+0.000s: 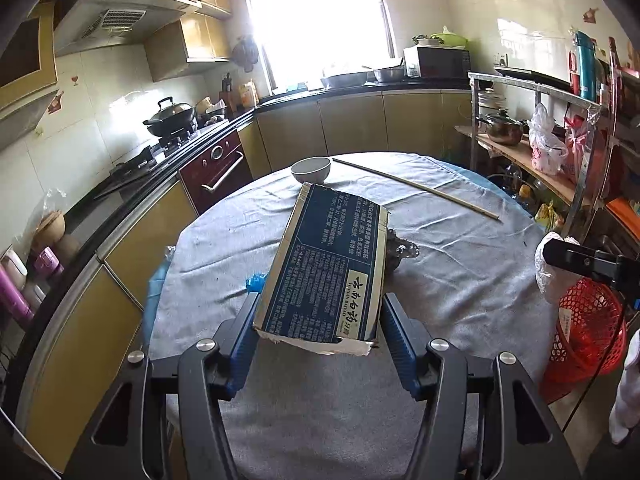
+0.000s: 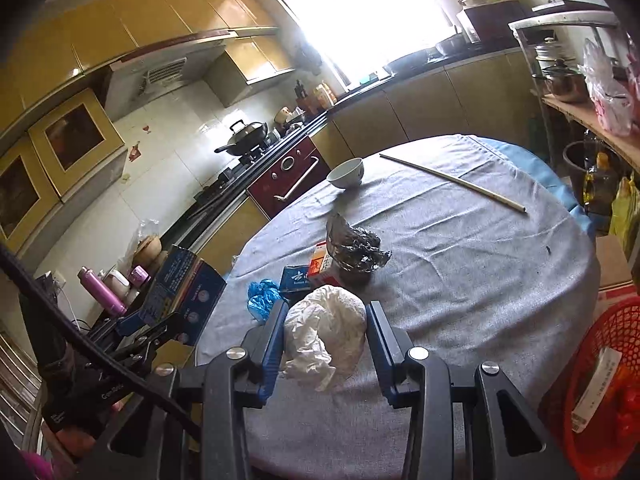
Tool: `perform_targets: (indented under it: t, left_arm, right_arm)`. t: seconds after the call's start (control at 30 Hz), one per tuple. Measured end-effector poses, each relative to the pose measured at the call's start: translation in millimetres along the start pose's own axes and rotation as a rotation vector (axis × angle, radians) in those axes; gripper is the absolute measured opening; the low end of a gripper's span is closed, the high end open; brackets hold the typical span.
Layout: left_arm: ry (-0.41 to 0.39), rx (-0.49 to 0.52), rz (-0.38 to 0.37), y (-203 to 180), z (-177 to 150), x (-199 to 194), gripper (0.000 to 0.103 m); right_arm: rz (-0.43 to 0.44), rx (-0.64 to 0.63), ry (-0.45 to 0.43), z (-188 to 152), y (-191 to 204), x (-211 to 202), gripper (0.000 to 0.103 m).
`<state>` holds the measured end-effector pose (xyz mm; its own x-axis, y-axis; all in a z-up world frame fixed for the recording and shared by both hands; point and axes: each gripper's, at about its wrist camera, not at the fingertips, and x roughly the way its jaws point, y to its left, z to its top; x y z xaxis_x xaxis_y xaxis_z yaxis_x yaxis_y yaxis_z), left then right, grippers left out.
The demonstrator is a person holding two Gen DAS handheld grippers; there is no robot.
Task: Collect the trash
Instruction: 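Lift the carton with the left tool while the right tool lifts the tissue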
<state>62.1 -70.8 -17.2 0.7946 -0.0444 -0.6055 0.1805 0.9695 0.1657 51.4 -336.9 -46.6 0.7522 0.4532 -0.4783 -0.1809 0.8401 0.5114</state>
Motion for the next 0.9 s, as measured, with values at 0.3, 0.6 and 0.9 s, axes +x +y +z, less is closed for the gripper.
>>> perform_targets:
  t: [0.3,0.6,0.9]
  left_arm:
    - [0.001,0.023,0.006,-11,3,-3,0.061]
    - [-0.005,0.050,-0.002,-22,6,-7,0.061]
    - [-0.006,0.077,-0.007,-31,8,-8,0.061]
  right_arm:
    - [0.008,0.048,0.002,-5,-17,-5,0.042]
    - [-0.005,0.081,-0.020,-8,-32,-18,0.042]
    - [-0.006,0.105,-0.034,-9,-39,-27,0.042]
